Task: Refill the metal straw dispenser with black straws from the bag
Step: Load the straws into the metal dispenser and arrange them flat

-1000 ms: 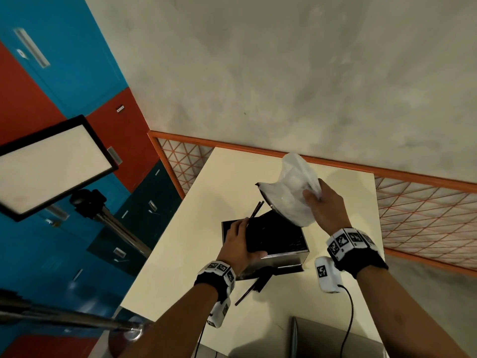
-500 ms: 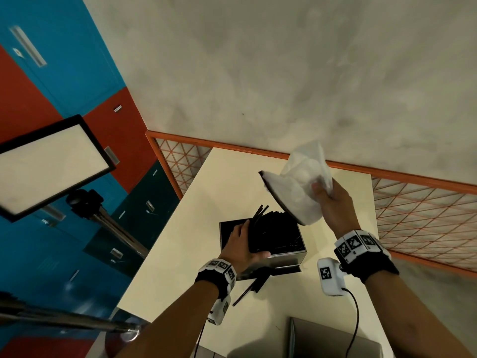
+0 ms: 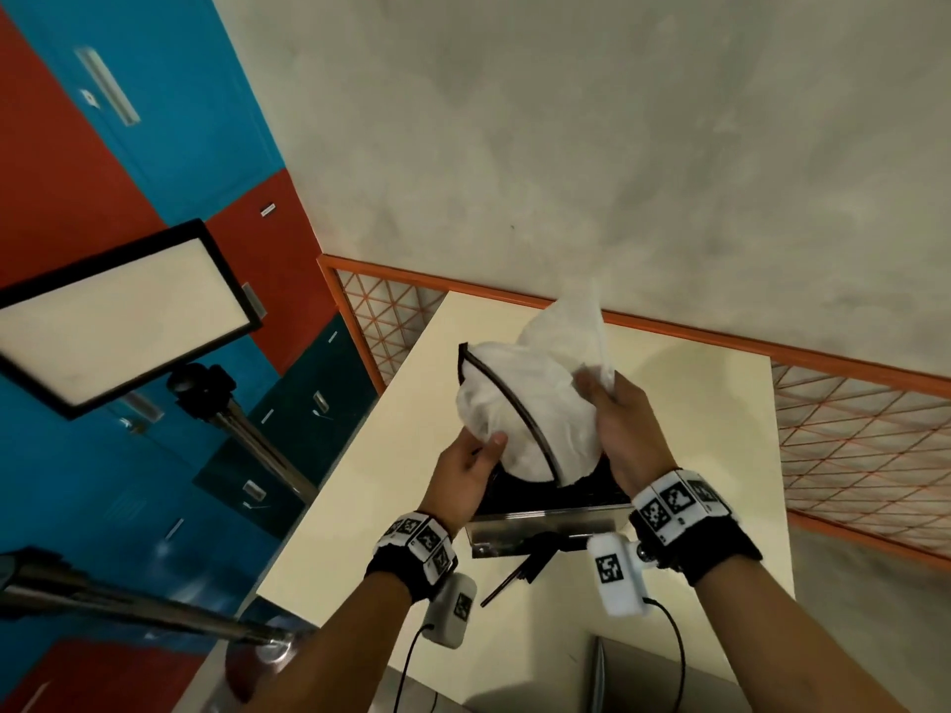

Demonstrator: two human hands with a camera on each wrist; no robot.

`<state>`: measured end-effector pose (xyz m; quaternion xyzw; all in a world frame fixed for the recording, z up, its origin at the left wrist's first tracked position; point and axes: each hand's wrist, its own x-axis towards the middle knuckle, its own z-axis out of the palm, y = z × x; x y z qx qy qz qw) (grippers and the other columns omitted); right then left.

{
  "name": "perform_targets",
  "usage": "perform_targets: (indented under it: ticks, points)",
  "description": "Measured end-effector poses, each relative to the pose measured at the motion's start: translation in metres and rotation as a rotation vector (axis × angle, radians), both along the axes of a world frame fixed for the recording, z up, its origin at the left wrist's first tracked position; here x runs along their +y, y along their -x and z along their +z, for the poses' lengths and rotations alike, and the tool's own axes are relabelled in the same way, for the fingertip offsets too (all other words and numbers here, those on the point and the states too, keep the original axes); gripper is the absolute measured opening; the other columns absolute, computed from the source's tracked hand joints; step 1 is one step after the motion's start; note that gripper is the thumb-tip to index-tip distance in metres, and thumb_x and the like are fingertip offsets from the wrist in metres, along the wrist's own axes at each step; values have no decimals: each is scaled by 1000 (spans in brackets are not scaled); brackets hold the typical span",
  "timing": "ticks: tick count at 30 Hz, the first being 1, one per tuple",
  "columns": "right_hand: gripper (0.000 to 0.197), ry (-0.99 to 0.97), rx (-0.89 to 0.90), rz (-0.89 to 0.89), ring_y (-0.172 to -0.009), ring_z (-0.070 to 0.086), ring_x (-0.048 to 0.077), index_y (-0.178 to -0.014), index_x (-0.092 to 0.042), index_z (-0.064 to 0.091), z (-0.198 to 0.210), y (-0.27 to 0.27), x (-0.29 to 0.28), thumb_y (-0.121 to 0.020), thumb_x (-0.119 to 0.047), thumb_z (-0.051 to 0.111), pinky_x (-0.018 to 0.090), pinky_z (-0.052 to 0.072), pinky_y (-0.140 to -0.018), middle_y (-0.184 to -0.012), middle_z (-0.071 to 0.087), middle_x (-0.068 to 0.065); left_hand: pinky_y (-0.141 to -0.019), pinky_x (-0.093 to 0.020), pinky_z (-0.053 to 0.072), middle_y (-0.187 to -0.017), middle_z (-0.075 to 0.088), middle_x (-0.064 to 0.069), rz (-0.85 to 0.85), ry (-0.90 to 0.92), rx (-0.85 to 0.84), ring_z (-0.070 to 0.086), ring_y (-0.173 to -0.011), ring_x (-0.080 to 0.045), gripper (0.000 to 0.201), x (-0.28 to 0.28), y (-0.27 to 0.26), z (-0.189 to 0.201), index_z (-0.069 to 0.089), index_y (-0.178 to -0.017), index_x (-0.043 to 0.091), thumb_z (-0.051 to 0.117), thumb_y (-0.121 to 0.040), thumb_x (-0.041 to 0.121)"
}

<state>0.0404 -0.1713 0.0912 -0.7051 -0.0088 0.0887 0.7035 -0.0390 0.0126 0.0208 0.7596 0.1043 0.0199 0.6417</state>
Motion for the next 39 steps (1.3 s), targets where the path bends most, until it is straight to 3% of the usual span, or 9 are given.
perform_targets:
  ticks: [3,8,11,14,20,25,28,35,39]
  points:
    - [24,122,18,90,-95,69,13,-98,-19,71,-14,13,23,-99,-34,52,41,53,-92,-97,75,-3,-95,-27,53,-122,72,8,141,205,-38,67,-114,-9,43,10,10,9,60,-132,24,57,-96,47]
    - [41,306,99,334,-92,69,18,-96,-30,68,-35,35,66,-82,-63,48,43,56,-85,-94,74,-6,-80,-25,52,-95,73,10,386,-42,-48,66,-86,7,14,47,30,-2,65,-106,27,55,-103,19]
    - [34,457,-6,297,-84,67,16,-114,-32,54,-39,43,83,-88,-54,52,38,55,-82,-96,71,-3,-63,-23,49,-70,66,5,513,-152,30,60,-58,0,20,79,55,-12,60,-98,20,48,-99,4]
    - [44,410,-161,242,-89,61,12,-134,-32,39,-35,62,106,-94,-45,53,33,50,-85,-110,62,0,-66,-38,54,-72,66,-2,598,-180,99,63,-63,-20,19,114,83,-30,58,-104,24,46,-99,9]
    - [60,542,-418,652,-104,57,16,-132,-45,36,-47,109,154,-83,-46,70,33,53,-84,-137,34,-5,-55,-19,46,-79,66,1,575,-250,181,63,-66,-15,16,130,116,-43,54,-109,20,45,-103,8]
    - [31,993,-615,939,-93,57,30,-104,-23,52,-94,128,190,-84,0,55,31,40,-67,-124,37,8,-61,-27,51,-87,68,0,534,-242,284,66,-74,-15,32,147,139,-67,47,-121,28,50,-98,5]
    - [38,1179,-551,998,-99,58,35,-113,-12,54,-118,124,192,-82,10,51,38,46,-73,-129,37,13,-74,-33,56,-104,65,3,427,-287,257,67,-88,-16,57,153,150,-78,41,-130,38,54,-92,-3]
    - [51,1353,-413,967,-102,59,33,-134,-10,46,-155,109,179,-85,3,55,39,51,-88,-126,40,14,-86,-34,47,-115,56,4,86,-712,268,55,-102,-25,47,188,174,-121,71,-88,31,52,-81,-12]
    - [39,1449,-400,981,-104,56,30,-126,-13,56,-161,110,175,-88,-4,52,39,49,-87,-124,42,11,-95,-38,50,-130,45,-1,21,-807,527,58,-108,-28,44,189,174,-130,57,-138,35,54,-99,16]
